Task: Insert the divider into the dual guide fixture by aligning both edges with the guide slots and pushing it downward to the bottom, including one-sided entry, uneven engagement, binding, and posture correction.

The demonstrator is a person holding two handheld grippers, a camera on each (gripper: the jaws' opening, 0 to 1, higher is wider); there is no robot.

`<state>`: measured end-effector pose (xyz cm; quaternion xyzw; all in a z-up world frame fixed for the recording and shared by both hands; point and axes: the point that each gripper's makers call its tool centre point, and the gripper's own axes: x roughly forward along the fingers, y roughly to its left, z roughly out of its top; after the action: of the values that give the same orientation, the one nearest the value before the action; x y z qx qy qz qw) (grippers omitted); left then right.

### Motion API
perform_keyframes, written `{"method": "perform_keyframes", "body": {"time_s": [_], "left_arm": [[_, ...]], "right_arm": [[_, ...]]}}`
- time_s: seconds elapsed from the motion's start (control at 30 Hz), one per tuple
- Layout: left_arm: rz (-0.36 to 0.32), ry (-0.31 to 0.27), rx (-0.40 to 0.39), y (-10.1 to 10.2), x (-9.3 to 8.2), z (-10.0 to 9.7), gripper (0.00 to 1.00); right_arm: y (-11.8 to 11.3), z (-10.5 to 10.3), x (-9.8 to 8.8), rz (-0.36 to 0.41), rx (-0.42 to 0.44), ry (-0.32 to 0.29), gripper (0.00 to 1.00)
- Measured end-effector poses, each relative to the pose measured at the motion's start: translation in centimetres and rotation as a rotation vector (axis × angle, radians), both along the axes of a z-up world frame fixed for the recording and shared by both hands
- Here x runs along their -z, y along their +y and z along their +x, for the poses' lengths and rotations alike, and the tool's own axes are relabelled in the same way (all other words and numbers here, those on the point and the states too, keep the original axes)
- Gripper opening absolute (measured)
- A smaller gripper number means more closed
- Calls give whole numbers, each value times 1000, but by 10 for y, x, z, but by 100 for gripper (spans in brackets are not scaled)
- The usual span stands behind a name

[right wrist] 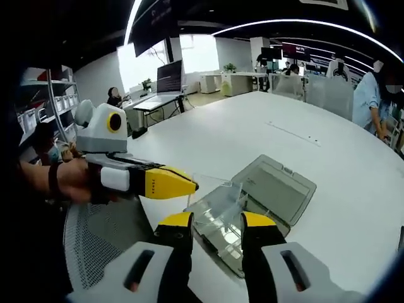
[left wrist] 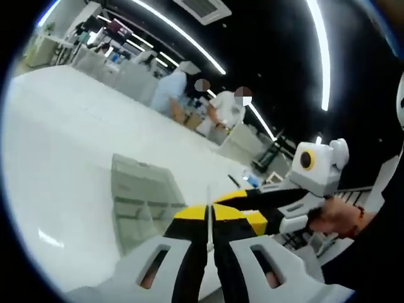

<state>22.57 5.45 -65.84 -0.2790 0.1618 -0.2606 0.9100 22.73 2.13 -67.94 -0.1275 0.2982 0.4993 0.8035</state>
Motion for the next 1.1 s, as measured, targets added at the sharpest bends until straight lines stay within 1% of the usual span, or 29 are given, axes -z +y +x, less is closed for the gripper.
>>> {"method": "perform_keyframes", "body": {"time_s": [0.07,0.23,0.3,0.37,0.43,0.53,0.6,0.63,0.67,0.77,0.83,0.93,1.1], "left_arm": [[11,1,-1,1,1,0,0],[29,8,4,5,3,-2,0],[41,12,7,6,5,-4,0],[57,18,14,6,7,-5,0],[91,23,27,7,11,-7,0],[138,21,52,5,14,-11,0],[165,18,68,3,14,-13,0],[178,15,76,3,15,-13,0],[182,13,80,3,15,-13,0],[244,-10,114,4,14,-13,0],[257,-10,121,6,13,-11,0],[268,-21,139,6,11,-10,0],[323,-21,192,0,17,-16,0]], "right_arm": [[0,1,0,-4,-12,8,25],[1,2,-1,-16,-42,-11,24],[1,1,0,-37,-67,-20,23],[0,1,0,-51,-72,-18,23],[1,1,-1,-46,-80,-19,22],[1,1,0,-61,-102,-24,22],[1,-1,2,-84,-140,-27,22],[1,-3,3,-104,-181,-41,22],[1,-3,4,-123,-196,-56,21],[1,-3,5,-131,-198,-54,19],[1,-2,5,-128,-199,-47,20],[0,-2,5,-138,-215,-57,20],[1,-4,2,-140,-239,-63,19]]}}
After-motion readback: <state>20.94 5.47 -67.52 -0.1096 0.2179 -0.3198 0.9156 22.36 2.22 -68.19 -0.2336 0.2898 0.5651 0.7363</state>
